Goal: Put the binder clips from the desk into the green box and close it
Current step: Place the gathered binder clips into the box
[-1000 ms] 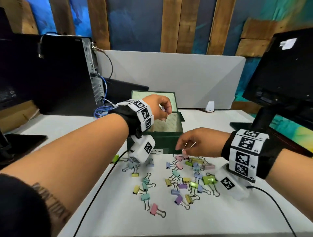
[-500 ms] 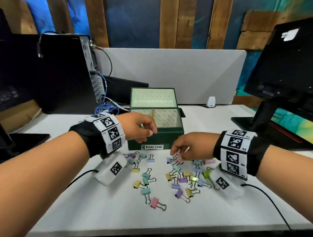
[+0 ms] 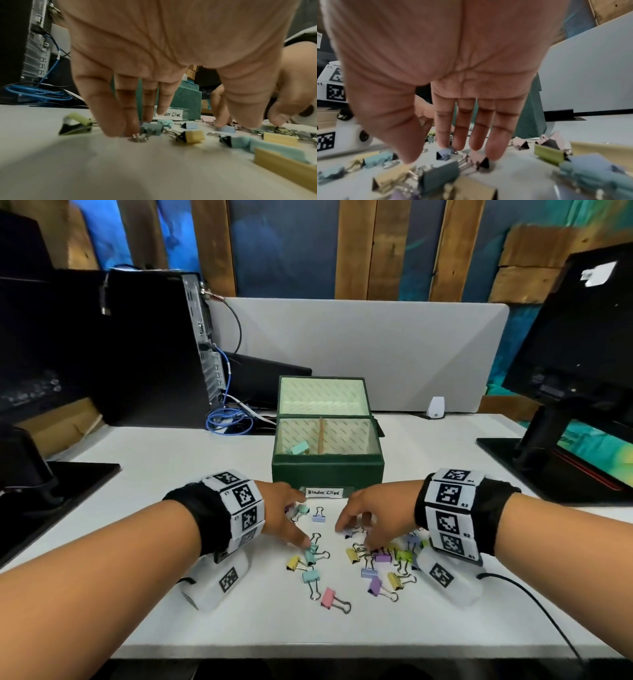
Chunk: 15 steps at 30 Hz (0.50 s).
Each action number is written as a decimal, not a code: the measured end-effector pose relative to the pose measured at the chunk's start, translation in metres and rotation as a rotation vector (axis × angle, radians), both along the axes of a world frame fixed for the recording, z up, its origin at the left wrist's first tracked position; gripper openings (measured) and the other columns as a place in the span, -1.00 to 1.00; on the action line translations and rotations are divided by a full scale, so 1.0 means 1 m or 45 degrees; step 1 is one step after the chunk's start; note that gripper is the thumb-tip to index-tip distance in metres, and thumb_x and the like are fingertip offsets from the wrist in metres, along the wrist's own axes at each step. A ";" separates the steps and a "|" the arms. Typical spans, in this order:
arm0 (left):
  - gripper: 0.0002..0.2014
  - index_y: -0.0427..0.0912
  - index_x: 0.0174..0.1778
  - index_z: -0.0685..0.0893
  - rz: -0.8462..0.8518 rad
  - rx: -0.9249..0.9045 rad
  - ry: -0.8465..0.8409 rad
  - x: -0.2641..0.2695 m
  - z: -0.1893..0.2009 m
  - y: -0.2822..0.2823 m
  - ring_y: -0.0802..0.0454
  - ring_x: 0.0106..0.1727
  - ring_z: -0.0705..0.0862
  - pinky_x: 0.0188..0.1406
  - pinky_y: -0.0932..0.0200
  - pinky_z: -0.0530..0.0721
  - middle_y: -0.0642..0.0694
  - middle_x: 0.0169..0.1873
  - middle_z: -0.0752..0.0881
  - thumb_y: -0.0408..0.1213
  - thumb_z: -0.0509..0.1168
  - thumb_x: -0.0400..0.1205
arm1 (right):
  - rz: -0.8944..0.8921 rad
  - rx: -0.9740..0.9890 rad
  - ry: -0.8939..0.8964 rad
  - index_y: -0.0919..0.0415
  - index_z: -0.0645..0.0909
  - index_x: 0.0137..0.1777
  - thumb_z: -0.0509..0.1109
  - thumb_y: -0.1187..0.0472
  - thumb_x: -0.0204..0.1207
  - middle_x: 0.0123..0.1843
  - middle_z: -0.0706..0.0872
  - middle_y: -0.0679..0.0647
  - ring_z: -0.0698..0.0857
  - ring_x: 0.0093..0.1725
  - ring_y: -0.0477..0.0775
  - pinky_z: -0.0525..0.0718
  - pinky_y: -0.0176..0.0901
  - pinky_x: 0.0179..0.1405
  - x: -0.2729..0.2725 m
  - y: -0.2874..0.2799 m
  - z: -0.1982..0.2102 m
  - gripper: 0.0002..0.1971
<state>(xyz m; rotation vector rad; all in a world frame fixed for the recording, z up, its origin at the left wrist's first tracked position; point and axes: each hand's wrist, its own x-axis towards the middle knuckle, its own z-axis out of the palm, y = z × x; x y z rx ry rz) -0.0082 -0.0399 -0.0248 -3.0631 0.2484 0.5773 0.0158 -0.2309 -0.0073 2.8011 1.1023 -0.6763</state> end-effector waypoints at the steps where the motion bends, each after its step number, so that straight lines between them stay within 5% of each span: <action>1: -0.12 0.05 0.60 0.22 -0.024 0.005 0.011 -0.002 0.001 -0.002 -0.01 0.51 0.41 0.44 0.12 0.35 0.05 0.54 0.35 0.31 0.33 0.40 | -0.016 0.033 0.011 -0.09 0.52 0.40 0.43 0.14 0.46 0.23 0.55 -0.12 0.56 0.16 -0.06 0.54 -0.26 0.10 0.000 -0.002 0.000 -0.52; 8: -0.18 0.16 0.45 0.38 -0.084 -0.100 0.061 -0.020 0.007 -0.007 0.11 0.16 0.52 0.35 0.12 0.51 0.14 0.39 0.43 0.32 0.43 0.27 | -0.089 -0.066 0.070 -0.22 0.29 0.52 0.50 -0.26 0.28 0.35 0.46 -0.13 0.46 0.17 -0.11 0.47 -0.20 0.24 -0.002 -0.013 -0.004 -0.20; 11: -0.02 0.21 0.53 0.23 -0.144 -0.030 0.072 -0.025 0.007 -0.014 0.05 0.43 0.45 0.46 0.07 0.41 0.13 0.48 0.33 0.33 0.47 0.20 | -0.134 -0.063 0.093 -0.36 0.24 0.48 0.56 -0.32 0.12 0.34 0.42 -0.14 0.52 0.28 0.02 0.68 0.03 0.21 -0.005 -0.008 -0.012 -0.10; 15: -0.09 0.24 0.51 0.23 -0.199 0.050 0.097 -0.024 0.002 -0.018 0.00 0.46 0.43 0.41 0.04 0.40 0.09 0.43 0.39 0.23 0.50 0.26 | -0.065 -0.095 -0.033 -0.26 0.35 0.40 0.52 -0.19 0.30 0.31 0.47 -0.03 0.54 0.27 0.06 0.61 0.05 0.27 -0.009 -0.002 -0.011 -0.33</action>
